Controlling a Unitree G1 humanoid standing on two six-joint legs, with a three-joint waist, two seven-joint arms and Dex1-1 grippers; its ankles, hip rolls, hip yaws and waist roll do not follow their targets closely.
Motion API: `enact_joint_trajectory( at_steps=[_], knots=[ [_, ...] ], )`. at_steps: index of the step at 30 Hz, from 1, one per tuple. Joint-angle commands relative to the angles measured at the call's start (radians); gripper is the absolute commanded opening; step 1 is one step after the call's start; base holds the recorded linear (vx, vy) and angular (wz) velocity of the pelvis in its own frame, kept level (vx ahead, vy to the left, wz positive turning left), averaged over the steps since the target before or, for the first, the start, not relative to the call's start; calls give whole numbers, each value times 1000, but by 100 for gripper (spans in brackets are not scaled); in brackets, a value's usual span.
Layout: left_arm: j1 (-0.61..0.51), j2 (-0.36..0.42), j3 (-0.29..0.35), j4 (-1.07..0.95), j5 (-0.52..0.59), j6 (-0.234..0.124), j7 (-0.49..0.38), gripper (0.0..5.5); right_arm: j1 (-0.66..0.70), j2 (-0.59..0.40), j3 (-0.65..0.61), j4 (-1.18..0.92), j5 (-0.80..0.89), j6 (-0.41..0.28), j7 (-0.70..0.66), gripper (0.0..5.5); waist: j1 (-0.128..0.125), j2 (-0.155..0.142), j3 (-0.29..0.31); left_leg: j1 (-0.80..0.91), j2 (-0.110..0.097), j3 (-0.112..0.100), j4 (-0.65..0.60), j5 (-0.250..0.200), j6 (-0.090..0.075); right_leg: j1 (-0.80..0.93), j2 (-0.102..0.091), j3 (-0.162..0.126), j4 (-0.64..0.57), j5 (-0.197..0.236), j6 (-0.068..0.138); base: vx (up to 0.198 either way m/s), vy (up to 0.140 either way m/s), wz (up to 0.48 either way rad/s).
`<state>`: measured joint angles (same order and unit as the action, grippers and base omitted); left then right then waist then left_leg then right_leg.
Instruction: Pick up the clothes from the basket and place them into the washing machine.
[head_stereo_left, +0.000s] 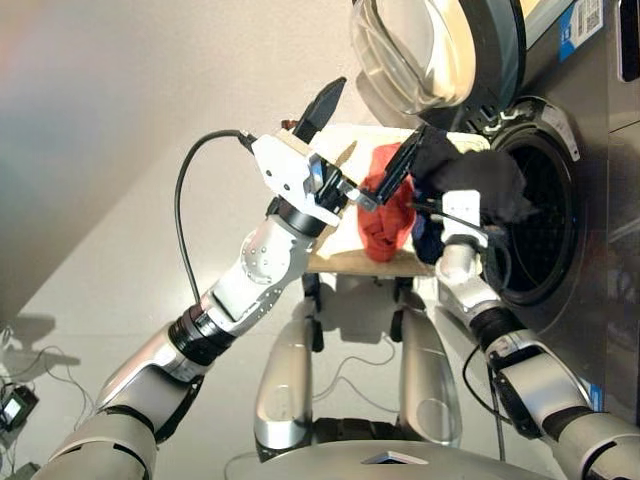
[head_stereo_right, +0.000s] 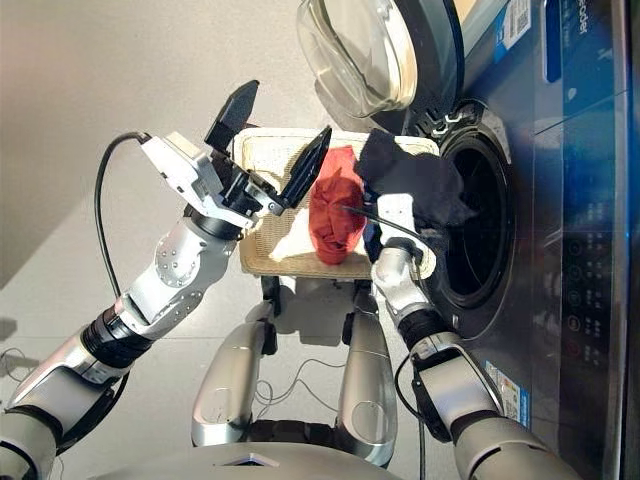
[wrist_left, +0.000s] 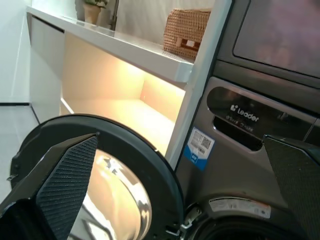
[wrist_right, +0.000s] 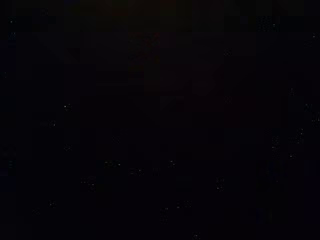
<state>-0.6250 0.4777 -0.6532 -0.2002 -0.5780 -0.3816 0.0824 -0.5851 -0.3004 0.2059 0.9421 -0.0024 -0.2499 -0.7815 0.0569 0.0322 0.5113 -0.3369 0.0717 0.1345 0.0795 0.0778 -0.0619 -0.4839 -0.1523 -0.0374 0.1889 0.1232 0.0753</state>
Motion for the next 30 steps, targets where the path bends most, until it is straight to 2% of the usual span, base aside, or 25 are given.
enact_joint_trajectory(
  at_steps=[1,6,10,18,25,30],
  knots=[
    [-8,-27,-16,-95,-28,-63,-1,550,-59,-32,-69,34,67,-35,-103,0,23,12,-54,-85,-14,-39,91,-35,2,17,-45,31,28,-42,95,0,0,0],
    [-16,-49,-32,-76,-48,-47,-2,550,-117,-115,-140,190,171,-6,-128,0,35,22,-45,-121,-18,-54,125,-47,4,-9,-44,30,61,-58,91,-3,0,44],
    [-16,-62,-36,-64,-56,-40,2,550,-153,-195,-156,247,223,15,-121,0,43,30,-25,-173,-23,-62,171,-58,3,-52,-44,33,103,-69,88,0,0,0],
    [-8,-89,-47,-44,-62,-30,17,550,-246,-366,-143,360,291,43,-79,0,66,63,4,-327,-32,-73,281,-85,5,-199,-44,46,215,-96,79,-26,-6,86],
    [7,-83,-43,-37,-41,-26,34,550,-330,-510,-150,387,362,39,-87,0,65,78,9,-480,-24,-71,396,-120,1,-355,-46,64,328,-125,75,-11,1,52],
    [15,-74,-25,-41,-47,-19,56,550,-385,-587,-173,404,467,15,-98,0,60,77,9,-535,-17,-66,434,-136,-1,-416,-48,71,369,-139,70,0,0,0]
  ],
)
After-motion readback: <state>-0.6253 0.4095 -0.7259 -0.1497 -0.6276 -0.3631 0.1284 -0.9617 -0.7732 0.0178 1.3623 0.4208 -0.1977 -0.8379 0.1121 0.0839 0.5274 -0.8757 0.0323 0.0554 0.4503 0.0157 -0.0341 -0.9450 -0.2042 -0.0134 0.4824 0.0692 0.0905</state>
